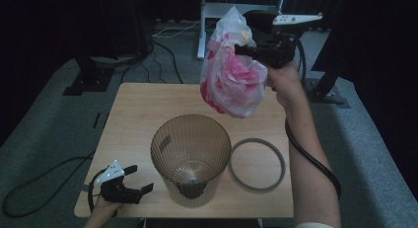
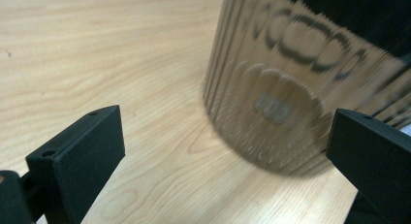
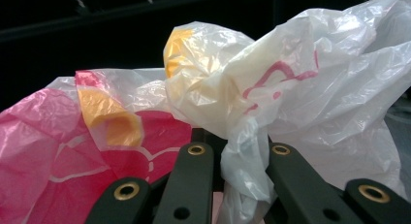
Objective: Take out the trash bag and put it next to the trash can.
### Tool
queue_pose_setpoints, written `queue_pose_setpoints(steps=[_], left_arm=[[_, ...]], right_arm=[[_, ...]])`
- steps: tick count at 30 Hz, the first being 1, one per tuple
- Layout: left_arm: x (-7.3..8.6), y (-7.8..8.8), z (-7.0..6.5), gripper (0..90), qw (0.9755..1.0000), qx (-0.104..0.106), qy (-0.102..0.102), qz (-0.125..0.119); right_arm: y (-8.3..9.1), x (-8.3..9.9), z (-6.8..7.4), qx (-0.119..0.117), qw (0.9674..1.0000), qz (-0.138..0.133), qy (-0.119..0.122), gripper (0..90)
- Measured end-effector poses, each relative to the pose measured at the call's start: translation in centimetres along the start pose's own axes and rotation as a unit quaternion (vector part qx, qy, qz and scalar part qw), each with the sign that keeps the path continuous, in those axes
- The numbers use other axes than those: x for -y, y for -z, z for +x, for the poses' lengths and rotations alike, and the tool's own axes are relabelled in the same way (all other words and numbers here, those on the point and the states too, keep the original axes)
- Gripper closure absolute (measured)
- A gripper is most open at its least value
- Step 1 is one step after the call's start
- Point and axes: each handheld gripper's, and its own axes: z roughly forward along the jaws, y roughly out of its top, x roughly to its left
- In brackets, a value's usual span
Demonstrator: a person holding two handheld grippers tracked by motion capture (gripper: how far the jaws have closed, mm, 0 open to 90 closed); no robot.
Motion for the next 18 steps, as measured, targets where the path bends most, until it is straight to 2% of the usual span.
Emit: queue_pose_setpoints(steps=[3,8,12,18], left_arm=[[0.3,-0.1,0.3,0.6,1.0,-0.007,0.005,0.005],[0.6,-0.4,0.4,0.6,0.9997,-0.013,0.0,0.019],[0.9,-0.8,0.3,0.6,0.9992,-0.016,-0.003,0.036],[0.9,-1.0,0.2,0.6,0.9992,-0.011,-0.004,0.038]], right_arm=[[-0.8,1.6,-1.8,0.017,0.9995,0.013,-0.023,86.7],[-1.9,4.2,-4.1,0.027,0.9975,0.019,-0.063,86.7],[-2.8,6.0,-5.2,0.034,0.9962,0.028,-0.075,86.7],[-4.2,9.0,-6.7,0.046,0.9927,0.041,-0.104,86.6]])
